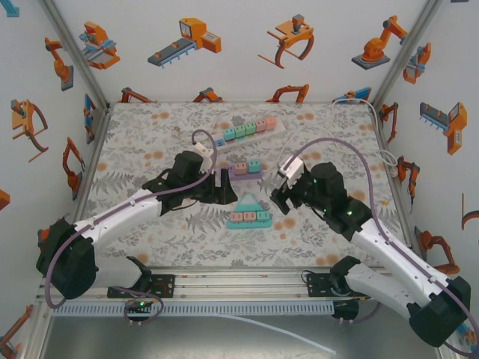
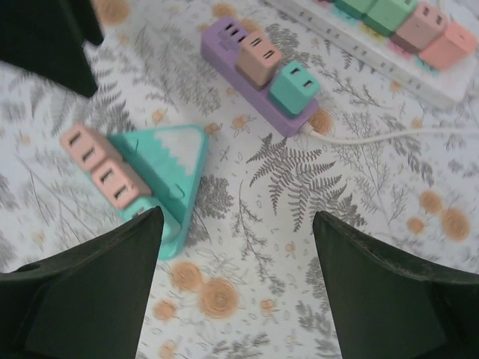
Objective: Pull the plug off the socket
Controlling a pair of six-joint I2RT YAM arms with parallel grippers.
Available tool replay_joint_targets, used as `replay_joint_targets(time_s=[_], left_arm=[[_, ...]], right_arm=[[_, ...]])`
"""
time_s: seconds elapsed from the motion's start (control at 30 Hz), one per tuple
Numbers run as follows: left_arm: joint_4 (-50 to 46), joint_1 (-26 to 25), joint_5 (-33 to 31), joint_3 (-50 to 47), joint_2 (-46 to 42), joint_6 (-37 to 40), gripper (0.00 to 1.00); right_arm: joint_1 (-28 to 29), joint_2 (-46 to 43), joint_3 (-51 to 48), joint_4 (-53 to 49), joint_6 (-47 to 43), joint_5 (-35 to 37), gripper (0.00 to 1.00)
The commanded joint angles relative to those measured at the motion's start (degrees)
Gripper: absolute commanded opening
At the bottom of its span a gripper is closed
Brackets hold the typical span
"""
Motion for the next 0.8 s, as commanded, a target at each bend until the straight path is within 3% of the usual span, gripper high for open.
replay_joint_targets(time_s=[0.0,0.13,0.57,0.77], left_arm=[[-0.9,-0.2,0.3,1.3,-0.1,3.5,0.76],[0.4,-0.2,1.1,1.5,1.8,3.2,0.76],[2.9,-0.8,2.2,8.7,15.2,2.9,0.77],[4.1,-2.2,5.9,11.6,22.8,4.0,0.77]], right_arm=[[1.4,-1.2,-4.1,2.1,-22.1,-12.8,0.74],[3.5,0.5,-7.1,3.8,-28.7,-18.0,0.71],[6.2,18.1,-5.8,8.5,-30.0,-16.2,0.57],[6.8,22.0,-6.5,12.3,-29.5,-15.3,0.44]])
